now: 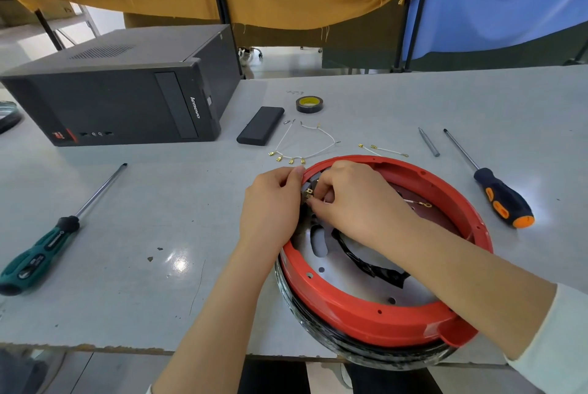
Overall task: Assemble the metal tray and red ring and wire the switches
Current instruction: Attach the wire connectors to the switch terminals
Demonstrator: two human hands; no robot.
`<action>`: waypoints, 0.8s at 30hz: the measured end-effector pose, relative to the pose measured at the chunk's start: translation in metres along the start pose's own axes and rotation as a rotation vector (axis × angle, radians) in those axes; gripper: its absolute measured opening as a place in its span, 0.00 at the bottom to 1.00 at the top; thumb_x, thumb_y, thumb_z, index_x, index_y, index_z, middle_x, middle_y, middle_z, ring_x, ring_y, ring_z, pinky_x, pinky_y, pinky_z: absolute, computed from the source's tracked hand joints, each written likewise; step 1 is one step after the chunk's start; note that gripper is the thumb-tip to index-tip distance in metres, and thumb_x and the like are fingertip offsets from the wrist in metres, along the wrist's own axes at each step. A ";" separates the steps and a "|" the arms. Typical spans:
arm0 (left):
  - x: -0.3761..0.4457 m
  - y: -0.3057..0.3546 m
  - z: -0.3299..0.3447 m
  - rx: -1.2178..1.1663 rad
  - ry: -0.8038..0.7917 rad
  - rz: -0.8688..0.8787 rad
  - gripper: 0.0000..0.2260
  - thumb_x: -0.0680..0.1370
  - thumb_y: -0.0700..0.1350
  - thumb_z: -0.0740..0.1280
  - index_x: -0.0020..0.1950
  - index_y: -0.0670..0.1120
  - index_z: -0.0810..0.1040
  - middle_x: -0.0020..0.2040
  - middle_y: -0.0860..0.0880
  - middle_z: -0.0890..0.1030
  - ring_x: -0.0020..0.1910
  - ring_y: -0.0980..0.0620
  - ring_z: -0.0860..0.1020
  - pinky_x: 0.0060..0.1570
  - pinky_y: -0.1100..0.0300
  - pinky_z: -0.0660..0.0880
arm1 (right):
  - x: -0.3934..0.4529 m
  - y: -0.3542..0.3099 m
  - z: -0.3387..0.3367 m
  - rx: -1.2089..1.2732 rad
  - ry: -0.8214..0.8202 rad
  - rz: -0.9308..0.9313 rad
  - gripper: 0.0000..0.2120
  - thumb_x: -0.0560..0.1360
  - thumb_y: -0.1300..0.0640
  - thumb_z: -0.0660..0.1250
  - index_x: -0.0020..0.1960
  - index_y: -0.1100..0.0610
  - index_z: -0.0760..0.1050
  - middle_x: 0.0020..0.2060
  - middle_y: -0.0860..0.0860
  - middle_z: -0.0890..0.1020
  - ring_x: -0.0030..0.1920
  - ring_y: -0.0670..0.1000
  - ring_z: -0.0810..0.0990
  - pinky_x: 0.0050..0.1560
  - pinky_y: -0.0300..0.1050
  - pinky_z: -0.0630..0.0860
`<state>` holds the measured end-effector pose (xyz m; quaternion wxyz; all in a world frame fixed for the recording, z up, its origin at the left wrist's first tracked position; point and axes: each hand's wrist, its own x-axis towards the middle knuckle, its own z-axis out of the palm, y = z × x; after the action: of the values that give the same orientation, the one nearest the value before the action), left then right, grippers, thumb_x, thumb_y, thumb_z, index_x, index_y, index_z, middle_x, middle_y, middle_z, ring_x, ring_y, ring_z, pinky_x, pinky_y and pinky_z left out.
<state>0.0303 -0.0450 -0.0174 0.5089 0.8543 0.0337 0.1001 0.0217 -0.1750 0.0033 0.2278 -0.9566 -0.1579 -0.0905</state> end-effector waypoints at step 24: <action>0.005 0.005 -0.006 -0.031 -0.095 -0.110 0.13 0.80 0.52 0.60 0.46 0.49 0.82 0.36 0.48 0.81 0.29 0.52 0.73 0.35 0.60 0.72 | 0.039 0.084 -0.052 0.188 -0.170 0.076 0.03 0.77 0.50 0.65 0.46 0.46 0.78 0.43 0.41 0.79 0.45 0.45 0.77 0.43 0.34 0.67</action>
<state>0.0337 -0.0419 -0.0096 0.5278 0.8470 0.0547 0.0321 0.0819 -0.2604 0.0245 0.3054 -0.9406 -0.1479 0.0146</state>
